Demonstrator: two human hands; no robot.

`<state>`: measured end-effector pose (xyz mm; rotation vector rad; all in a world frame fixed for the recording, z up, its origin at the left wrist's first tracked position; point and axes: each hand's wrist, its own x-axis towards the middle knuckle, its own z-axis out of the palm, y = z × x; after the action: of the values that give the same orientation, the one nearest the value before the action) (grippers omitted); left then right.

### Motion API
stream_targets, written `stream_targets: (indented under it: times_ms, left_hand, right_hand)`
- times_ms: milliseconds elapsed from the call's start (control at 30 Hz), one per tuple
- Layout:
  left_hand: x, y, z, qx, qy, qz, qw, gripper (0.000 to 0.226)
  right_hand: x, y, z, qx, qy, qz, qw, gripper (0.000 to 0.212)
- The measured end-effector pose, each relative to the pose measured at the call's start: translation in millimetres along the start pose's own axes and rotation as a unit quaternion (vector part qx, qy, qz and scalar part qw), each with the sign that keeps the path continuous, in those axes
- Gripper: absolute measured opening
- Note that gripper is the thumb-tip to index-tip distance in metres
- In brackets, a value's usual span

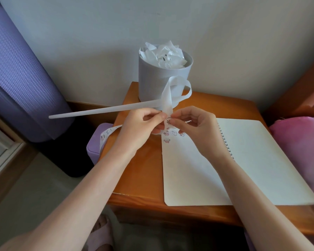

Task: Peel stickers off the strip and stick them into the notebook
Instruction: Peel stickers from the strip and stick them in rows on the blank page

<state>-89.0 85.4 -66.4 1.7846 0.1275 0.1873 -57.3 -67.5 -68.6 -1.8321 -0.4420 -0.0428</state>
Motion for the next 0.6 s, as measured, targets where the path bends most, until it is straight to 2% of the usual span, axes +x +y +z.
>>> stream_targets:
  times_ms: [600]
  left_hand:
    - [-0.4, 2.4, 0.2, 0.007, -0.012, -0.002, 1.0, 0.011]
  right_hand:
    - [-1.0, 0.4, 0.8, -0.026, 0.014, -0.003, 1.0, 0.01]
